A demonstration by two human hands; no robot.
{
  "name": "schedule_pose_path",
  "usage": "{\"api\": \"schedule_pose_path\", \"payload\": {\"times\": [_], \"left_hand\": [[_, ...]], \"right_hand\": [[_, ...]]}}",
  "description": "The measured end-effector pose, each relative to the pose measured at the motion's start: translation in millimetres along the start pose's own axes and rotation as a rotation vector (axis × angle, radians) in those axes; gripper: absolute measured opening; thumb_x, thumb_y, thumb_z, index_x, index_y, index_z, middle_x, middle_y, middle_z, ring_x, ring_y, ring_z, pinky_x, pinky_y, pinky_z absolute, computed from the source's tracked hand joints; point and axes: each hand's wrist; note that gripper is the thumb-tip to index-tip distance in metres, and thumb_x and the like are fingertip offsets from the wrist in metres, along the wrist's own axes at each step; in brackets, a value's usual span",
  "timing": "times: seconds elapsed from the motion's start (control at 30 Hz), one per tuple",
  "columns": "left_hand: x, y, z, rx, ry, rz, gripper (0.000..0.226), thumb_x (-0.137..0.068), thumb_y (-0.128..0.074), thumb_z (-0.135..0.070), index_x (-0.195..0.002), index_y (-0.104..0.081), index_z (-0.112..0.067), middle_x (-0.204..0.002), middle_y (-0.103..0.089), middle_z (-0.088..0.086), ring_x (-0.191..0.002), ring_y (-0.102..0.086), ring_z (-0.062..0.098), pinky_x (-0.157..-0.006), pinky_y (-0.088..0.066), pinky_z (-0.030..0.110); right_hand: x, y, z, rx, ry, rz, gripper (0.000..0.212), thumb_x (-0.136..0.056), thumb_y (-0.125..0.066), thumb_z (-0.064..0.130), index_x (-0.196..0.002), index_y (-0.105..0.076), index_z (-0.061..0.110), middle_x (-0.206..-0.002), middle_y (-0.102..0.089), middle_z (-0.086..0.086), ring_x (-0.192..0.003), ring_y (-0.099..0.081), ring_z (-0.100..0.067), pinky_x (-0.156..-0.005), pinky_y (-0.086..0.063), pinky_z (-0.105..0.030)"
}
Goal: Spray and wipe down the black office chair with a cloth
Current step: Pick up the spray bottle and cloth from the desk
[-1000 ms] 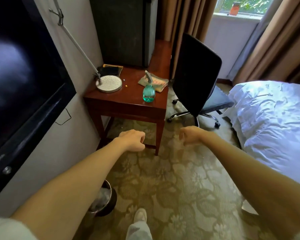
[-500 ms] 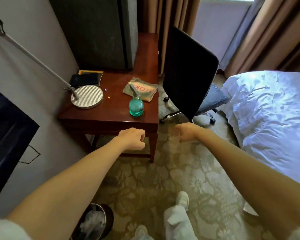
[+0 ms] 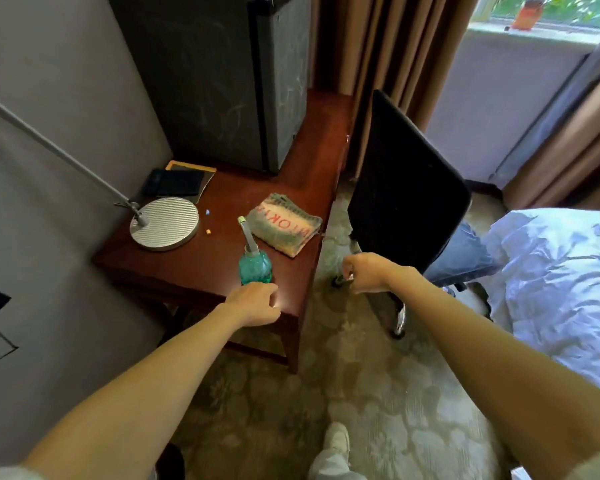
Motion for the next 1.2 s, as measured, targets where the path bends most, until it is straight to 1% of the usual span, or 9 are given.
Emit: {"api": "schedule_pose_path", "payload": {"times": [0.07,0.23,0.43,0.57,0.63,0.7,0.83,0.97,1.2], "left_hand": [[-12.3,1.3,-1.3,0.059,0.071,-0.046,0.021,-0.084,-0.054,-0.034,-0.099,-0.056,-0.019,-0.102,-0.058,-0.003,-0.093,-0.055,0.019,-0.071,-0.042,0.033],[-28.0,-0.1,12.6,0.152,0.232,-0.123,0.019,-0.083,-0.058,-0.04,-0.09,-0.051,-0.023,-0.095,-0.055,-0.004,-0.089,-0.054,0.018,-0.073,-0.045,0.033],[-45.3,1.9,43.3,0.444,0.426,-0.243,0.045,-0.074,-0.066,-0.047,-0.107,-0.048,-0.023,-0.108,-0.055,-0.004,-0.1,-0.056,0.019,-0.085,-0.051,0.038],[-69.0,1.6,55.7,0.544,0.459,-0.381,0.075,-0.075,-0.072,-0.048,-0.133,-0.036,-0.017,-0.133,-0.044,0.0,-0.122,-0.047,0.021,-0.092,-0.045,0.035],[-85.8,4.0,60.7,0.63,0.46,-0.446,0.083,-0.07,-0.075,-0.05,-0.136,-0.033,-0.023,-0.135,-0.047,-0.003,-0.123,-0.049,0.02,-0.094,-0.046,0.037],[-102.3,5.5,62.7,0.703,0.419,-0.484,0.081,-0.067,-0.077,-0.05,-0.131,-0.033,-0.029,-0.125,-0.054,-0.007,-0.113,-0.056,0.018,-0.087,-0.049,0.035],[-128.9,2.3,66.1,0.737,0.311,-0.595,0.071,-0.074,-0.077,-0.042,-0.129,-0.036,-0.023,-0.099,-0.059,-0.006,-0.091,-0.062,0.016,-0.07,-0.047,0.026],[-153.1,3.0,80.0,0.691,0.254,-0.594,0.048,-0.082,-0.068,-0.04,-0.12,-0.043,-0.023,-0.077,-0.05,-0.018,-0.066,-0.055,0.003,-0.059,-0.036,0.005],[-193.4,19.4,99.8,0.775,0.21,-0.561,0.03,-0.085,-0.063,-0.021,-0.105,-0.042,-0.028,-0.068,-0.052,-0.011,-0.057,-0.054,0.006,-0.052,-0.04,0.008]], "right_hand": [[-20.6,12.1,-8.6,0.026,0.045,0.022,0.045,-0.08,-0.064,0.015,-0.123,-0.05,0.013,-0.124,-0.057,-0.009,-0.111,-0.054,-0.029,-0.084,-0.049,-0.035],[-67.0,25.4,-7.6,0.056,0.15,0.029,0.04,-0.082,-0.062,0.016,-0.121,-0.05,0.014,-0.12,-0.057,-0.01,-0.105,-0.055,-0.029,-0.071,-0.04,-0.029],[-124.8,26.3,13.8,0.095,0.269,0.014,0.044,-0.082,-0.062,0.019,-0.123,-0.049,0.016,-0.124,-0.051,-0.009,-0.114,-0.049,-0.031,-0.084,-0.045,-0.034],[-163.5,27.0,28.7,0.104,0.26,-0.04,0.051,-0.079,-0.063,0.024,-0.127,-0.047,0.019,-0.128,-0.044,-0.009,-0.118,-0.042,-0.031,-0.093,-0.045,-0.043],[-182.4,29.0,30.9,0.096,0.227,-0.059,0.055,-0.08,-0.062,0.026,-0.131,-0.042,0.02,-0.13,-0.042,-0.01,-0.121,-0.038,-0.034,-0.096,-0.043,-0.048],[-204.5,31.1,30.2,0.107,0.189,-0.059,0.06,-0.081,-0.063,0.03,-0.135,-0.038,0.022,-0.134,-0.038,-0.009,-0.125,-0.034,-0.034,-0.099,-0.041,-0.05],[-254.8,30.5,33.7,0.098,0.097,-0.077,0.064,-0.081,-0.06,0.037,-0.138,-0.033,0.027,-0.139,-0.034,-0.009,-0.126,-0.03,-0.035,-0.099,-0.039,-0.052],[-299.7,19.8,44.8,0.07,-0.003,-0.056,0.068,-0.081,-0.058,0.044,-0.139,-0.026,0.031,-0.145,-0.025,-0.01,-0.132,-0.022,-0.036,-0.102,-0.035,-0.056],[-351.1,-4.8,66.7,0.046,-0.085,0.106,0.104,-0.076,-0.064,0.057,-0.148,0.008,0.039,-0.156,0.021,-0.009,-0.141,0.017,-0.043,-0.106,-0.016,-0.071]]}}
Point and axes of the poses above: each hand's wrist, its own x-axis away from the middle knuckle, its own y-axis out of the back of the hand, z = x × y
